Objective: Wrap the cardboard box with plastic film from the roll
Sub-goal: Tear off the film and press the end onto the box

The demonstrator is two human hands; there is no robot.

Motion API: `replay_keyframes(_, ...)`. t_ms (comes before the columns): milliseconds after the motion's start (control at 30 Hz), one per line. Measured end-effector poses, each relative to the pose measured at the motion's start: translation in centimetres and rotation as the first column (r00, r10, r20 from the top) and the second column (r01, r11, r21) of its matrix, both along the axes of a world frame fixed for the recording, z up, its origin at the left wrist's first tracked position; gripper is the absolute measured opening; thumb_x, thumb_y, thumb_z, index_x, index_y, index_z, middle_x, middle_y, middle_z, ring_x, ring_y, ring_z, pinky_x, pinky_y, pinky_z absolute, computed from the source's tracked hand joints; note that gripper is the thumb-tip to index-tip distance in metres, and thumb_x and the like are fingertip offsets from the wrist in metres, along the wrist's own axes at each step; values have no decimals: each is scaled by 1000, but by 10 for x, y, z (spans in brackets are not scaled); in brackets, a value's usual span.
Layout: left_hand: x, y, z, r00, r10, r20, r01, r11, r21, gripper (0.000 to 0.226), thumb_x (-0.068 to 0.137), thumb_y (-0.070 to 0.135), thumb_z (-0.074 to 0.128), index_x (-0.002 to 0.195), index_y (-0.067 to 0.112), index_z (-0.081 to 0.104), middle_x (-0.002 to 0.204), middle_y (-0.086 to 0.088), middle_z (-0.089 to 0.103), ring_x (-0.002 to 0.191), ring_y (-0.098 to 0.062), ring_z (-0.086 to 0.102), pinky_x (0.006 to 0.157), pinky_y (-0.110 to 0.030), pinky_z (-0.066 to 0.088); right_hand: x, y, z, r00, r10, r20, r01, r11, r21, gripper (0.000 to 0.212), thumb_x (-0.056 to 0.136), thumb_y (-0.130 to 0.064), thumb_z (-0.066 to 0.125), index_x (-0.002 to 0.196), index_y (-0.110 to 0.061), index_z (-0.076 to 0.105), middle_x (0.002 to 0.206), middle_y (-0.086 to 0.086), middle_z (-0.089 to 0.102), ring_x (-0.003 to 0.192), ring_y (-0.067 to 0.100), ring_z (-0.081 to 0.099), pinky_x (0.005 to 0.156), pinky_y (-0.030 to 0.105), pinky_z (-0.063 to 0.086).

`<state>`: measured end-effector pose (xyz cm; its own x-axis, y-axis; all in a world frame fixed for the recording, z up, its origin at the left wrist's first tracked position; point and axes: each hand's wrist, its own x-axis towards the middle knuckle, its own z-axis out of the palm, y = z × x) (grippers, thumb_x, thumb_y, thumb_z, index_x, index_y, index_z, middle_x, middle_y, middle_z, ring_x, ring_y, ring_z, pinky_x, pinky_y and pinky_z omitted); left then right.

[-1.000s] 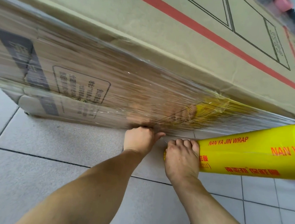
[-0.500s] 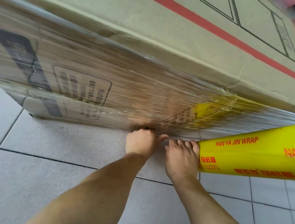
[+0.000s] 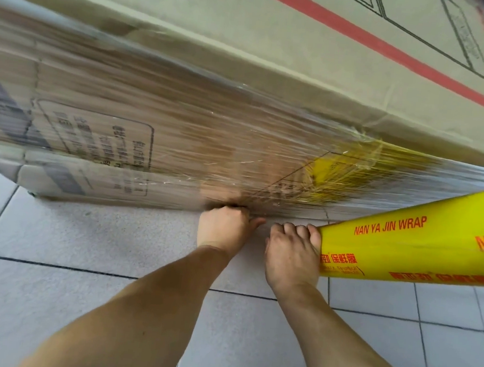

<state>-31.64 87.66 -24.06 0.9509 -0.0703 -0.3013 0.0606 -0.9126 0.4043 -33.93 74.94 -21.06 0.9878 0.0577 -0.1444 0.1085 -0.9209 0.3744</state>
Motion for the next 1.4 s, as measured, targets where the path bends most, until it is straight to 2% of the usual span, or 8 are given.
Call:
replay_keyframes(300,0,1,0,999,-40,10,39,997,70,62,113,65,40,112,17,80,110,-6,83,102,-30,78,73,-30,42,3,0,-3,999,-2,39,1,999,42,6,87,-23,69,92,-21,69,90,1,67,96,26,61,103,40,25)
replay_keyframes(500,3,1,2,999,-48,23,45,993,111,59,115,62,40,118,19,80,112,-5,83,105,-30,79,74,-31,42,7,4,5,998,-49,-49,52,997,52,31,94,-10,40,116,-19,60,117,3,63,119,26,52,113,39,20)
replay_keyframes(667,6,1,-1,997,-75,33,69,987,143,55,117,57,39,121,19,79,115,-5,82,108,-30,78,74,-30,40,10,7,9,993,-76,-94,82,995,55,30,95,-11,42,120,-18,58,121,4,62,121,26,50,114,39,19)
replay_keyframes(833,6,4,-4,994,-96,43,88,984,155,58,115,62,41,116,19,80,109,-4,83,102,-29,79,72,-30,42,9,6,8,992,-71,-101,78,995,66,38,95,-13,45,132,-20,52,122,5,60,122,28,49,114,41,20)
replay_keyframes(933,8,4,-5,993,-101,56,91,984,154,58,114,61,41,116,19,80,110,-4,83,102,-28,79,72,-29,41,13,7,6,990,-71,-124,76,996,35,32,97,-16,47,124,-23,62,123,5,55,122,29,45,111,42,21)
replay_keyframes(1133,13,9,-8,986,-147,78,131,975,179,57,115,60,40,119,20,79,112,-3,83,102,-28,79,72,-29,40,12,4,3,990,-75,-120,81,996,47,29,97,-15,45,121,-21,60,121,2,59,122,25,47,111,39,22)
replay_keyframes(1300,19,11,-11,991,-117,65,106,984,142,57,114,62,41,117,20,80,111,-3,83,103,-28,78,72,-29,40,14,-2,-3,988,-128,-86,136,985,103,23,103,-32,45,116,-21,60,118,1,64,118,23,51,107,39,20)
replay_keyframes(1400,18,11,-12,995,-81,63,74,992,98,63,112,67,37,115,21,80,108,-3,83,101,-28,79,72,-29,42,17,2,4,990,-133,-55,140,978,157,36,103,-48,39,120,-22,57,120,1,65,118,23,53,104,39,27)
